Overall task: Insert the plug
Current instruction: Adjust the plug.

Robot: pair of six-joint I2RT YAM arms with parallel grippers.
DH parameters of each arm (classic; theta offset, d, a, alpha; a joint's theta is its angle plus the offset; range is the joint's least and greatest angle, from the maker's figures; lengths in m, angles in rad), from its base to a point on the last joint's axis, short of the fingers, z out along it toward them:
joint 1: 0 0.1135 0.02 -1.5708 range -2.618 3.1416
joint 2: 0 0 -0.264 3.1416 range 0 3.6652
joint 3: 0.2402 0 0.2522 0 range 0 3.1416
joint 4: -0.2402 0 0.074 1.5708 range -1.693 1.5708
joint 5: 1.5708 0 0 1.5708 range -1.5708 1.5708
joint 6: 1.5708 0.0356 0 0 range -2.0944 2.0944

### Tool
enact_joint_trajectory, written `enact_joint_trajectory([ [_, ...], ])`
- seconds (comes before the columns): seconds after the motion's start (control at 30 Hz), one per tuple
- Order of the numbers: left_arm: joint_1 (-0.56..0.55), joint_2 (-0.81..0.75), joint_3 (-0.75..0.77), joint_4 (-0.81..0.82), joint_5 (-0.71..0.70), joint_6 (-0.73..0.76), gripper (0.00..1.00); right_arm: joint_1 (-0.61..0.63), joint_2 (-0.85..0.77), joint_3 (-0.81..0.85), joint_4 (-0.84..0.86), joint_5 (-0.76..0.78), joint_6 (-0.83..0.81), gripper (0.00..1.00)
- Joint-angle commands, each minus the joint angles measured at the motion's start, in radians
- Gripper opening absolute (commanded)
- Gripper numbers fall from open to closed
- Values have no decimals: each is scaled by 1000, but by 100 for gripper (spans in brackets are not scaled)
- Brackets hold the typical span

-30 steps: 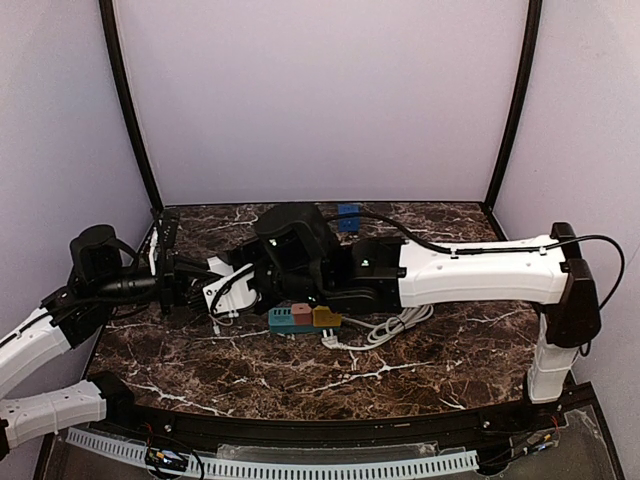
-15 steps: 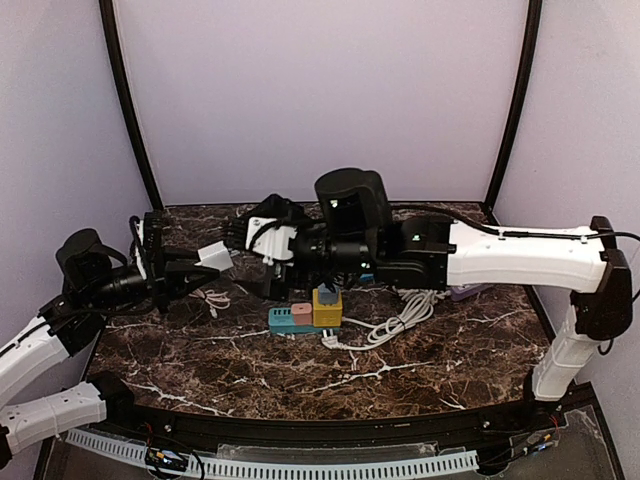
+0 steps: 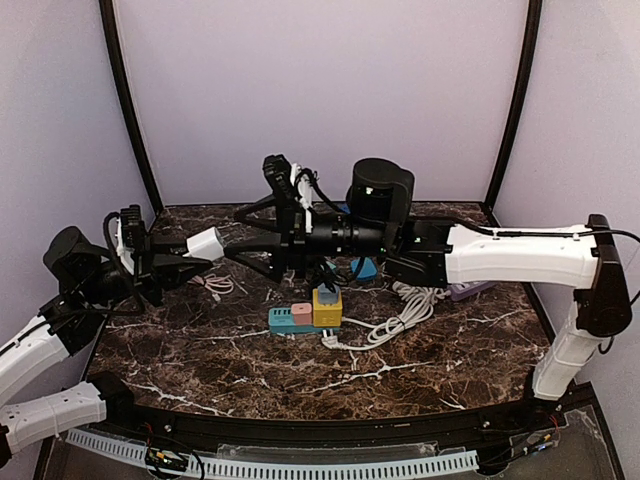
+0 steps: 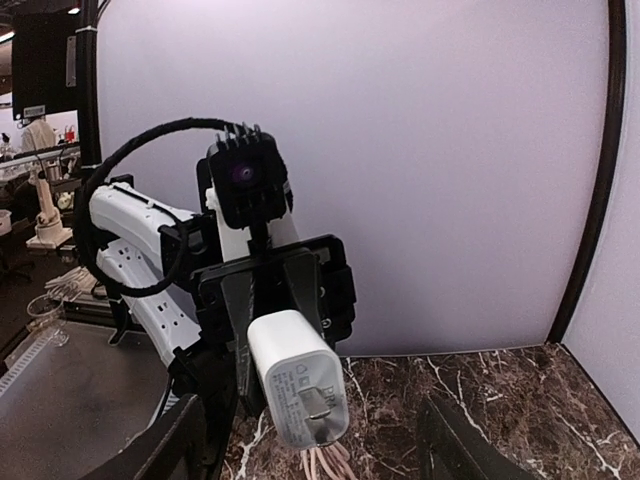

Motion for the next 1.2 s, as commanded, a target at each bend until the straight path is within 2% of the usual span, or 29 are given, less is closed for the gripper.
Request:
enact_joint_trajectory([
  [0.0,-5,-6,31,37,10,-21,1,-1,55,43,64,-91,91,68],
  [0.1,-6,-11,24,38,11,-21,1,-2,80,62,58,-90,89,63],
  [0.3,-9,-12,15,51,28,-6,1,-2,125,103,65,-113,92,44],
  [0.47,-11,-15,10,43,33,-6,1,-2,144,120,87,-140,97,33],
  [0.6,-13,-11,8,56,28,-3,1,-2,162,147,57,-152,83,29],
  [0.67,-13,-10,8,53,23,-2,1,-2,173,160,40,-178,77,19],
  [0.73,-13,-10,5,49,18,-3,1,-3,179,169,27,-205,73,0],
  [0.9,-13,-16,-1,27,-26,13,2,-2,157,182,-76,-242,-1,0],
  [0.93,-13,-19,-1,16,-34,22,6,-3,144,177,-108,-213,-31,0],
  [1.0,-13,-25,-2,-54,-69,60,27,-3,103,152,-161,-139,-81,0],
  [1.07,-13,-31,-2,-120,-103,115,55,-4,65,121,-209,-79,-121,0],
  [1.13,-13,-36,2,-193,-144,179,64,-4,39,106,-268,-33,-159,0],
  [1.17,-12,-39,8,-219,-151,218,65,-4,31,110,-305,-9,-175,0],
])
